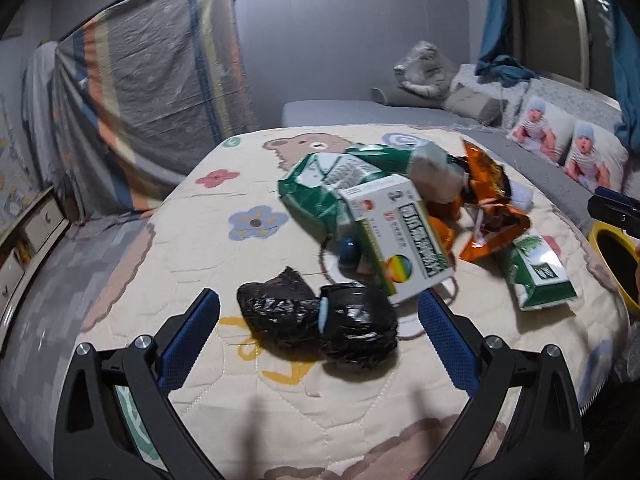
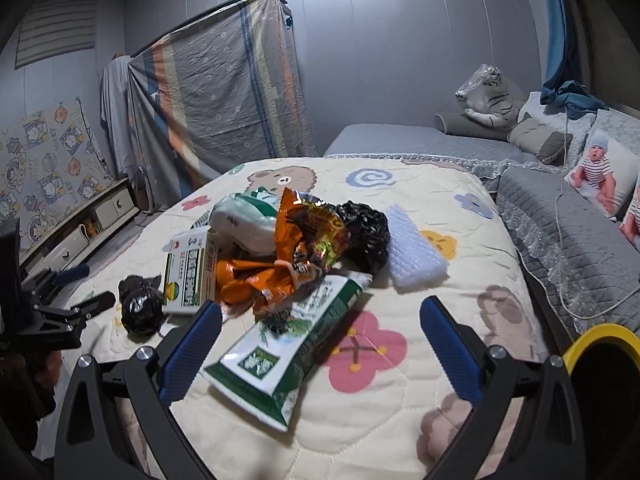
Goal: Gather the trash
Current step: 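Grasp the black plastic bag with the left tool while the right tool grasps the orange wrapper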
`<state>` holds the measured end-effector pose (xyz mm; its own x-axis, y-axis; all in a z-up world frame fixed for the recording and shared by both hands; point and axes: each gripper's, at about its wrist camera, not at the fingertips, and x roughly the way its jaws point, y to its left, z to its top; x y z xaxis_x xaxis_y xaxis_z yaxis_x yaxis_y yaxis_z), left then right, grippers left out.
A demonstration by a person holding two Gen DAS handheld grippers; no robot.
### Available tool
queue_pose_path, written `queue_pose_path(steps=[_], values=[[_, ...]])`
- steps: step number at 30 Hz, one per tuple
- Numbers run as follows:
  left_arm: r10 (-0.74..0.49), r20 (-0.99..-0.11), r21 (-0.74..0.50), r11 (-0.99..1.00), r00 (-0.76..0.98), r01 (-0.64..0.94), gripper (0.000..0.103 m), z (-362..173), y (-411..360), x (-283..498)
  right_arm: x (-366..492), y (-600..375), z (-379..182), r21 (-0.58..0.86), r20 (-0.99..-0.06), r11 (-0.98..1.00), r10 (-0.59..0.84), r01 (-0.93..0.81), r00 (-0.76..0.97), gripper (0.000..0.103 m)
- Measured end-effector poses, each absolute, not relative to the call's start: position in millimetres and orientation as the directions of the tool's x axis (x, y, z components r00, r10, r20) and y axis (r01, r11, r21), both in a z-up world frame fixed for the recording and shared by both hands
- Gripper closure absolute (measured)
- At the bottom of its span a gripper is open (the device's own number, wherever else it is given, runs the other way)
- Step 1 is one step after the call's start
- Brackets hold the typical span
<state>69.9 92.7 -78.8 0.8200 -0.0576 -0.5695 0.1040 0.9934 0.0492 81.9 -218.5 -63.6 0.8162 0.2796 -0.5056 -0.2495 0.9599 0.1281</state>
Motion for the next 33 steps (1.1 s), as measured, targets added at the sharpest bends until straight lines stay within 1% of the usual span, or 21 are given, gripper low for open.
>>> queue_pose_path(steps=[3, 6, 9, 12, 16, 21, 24, 26, 27, 29, 30, 31, 32, 33], values=[[-0.007, -0.555, 0.043, 0.998, 0.832, 0.037, 0.008, -82, 96, 75, 95, -211, -64, 0.130, -0.486, 0.961, 0.276, -0.243, 0.829, 0.007], [0.001, -0.541, 0.010, 1.000, 0.841, 0.006, 0.008, -84, 97, 81, 110, -204, -65, 0.126, -0.485, 0.964, 0.265, -0.233, 0.833, 0.007], [0.001, -0.554, -0.005, 1.000, 0.833, -0.004, 0.008, -89, 95, 89, 129, -197, -69, 0.144, -0.495, 0.961, 0.277, -0.236, 0.824, 0.007], [-0.006, -0.567, -0.051, 0.998, 0.824, -0.028, 0.008, -97, 99, 98, 147, -189, -71, 0.134, -0.502, 0.961, 0.277, -0.242, 0.819, 0.007], [0.010, -0.574, -0.064, 0.996, 0.819, -0.057, 0.008, -106, 102, 108, 165, -181, -76, 0.122, -0.515, 0.963, 0.270, -0.242, 0.813, 0.007], [-0.003, -0.612, -0.090, 0.994, 0.791, -0.066, 0.008, -122, 105, 123, 194, -176, -87, 0.111, -0.561, 0.972, 0.232, -0.205, 0.795, 0.007], [-0.016, -0.619, -0.107, 0.992, 0.785, -0.064, 0.008, -126, 107, 129, 210, -178, -95, 0.113, -0.589, 0.977, 0.213, -0.182, 0.780, 0.007], [-0.023, -0.628, -0.116, 0.991, 0.778, -0.064, 0.008, -129, 107, 134, 220, -180, -99, 0.129, -0.608, 0.976, 0.218, -0.176, 0.764, 0.007], [-0.027, -0.632, -0.118, 0.991, 0.774, -0.062, 0.008, -130, 107, 136, 224, -179, -102, 0.139, -0.615, 0.974, 0.228, -0.180, 0.755, 0.009], [-0.041, -0.636, -0.123, 0.991, 0.770, -0.049, 0.011, -132, 107, 139, 229, -178, -105, 0.147, -0.629, 0.971, 0.240, -0.190, 0.739, 0.014], [-0.050, -0.640, -0.126, 0.991, 0.767, -0.040, 0.019, -134, 106, 141, 232, -176, -106, 0.149, -0.634, 0.969, 0.247, -0.197, 0.733, 0.017], [-0.063, -0.648, -0.129, 0.991, 0.759, -0.028, 0.024, -136, 105, 143, 233, -174, -107, 0.152, -0.637, 0.967, 0.253, -0.203, 0.728, 0.021], [-0.072, -0.653, -0.133, 0.991, 0.754, -0.021, 0.027, -137, 104, 143, 235, -173, -108, 0.158, -0.642, 0.965, 0.261, -0.208, 0.721, 0.022], [-0.077, -0.654, -0.137, 0.990, 0.753, -0.018, 0.033, -137, 104, 144, 236, -172, -108, 0.160, -0.643, 0.964, 0.265, -0.212, 0.719, 0.027]])
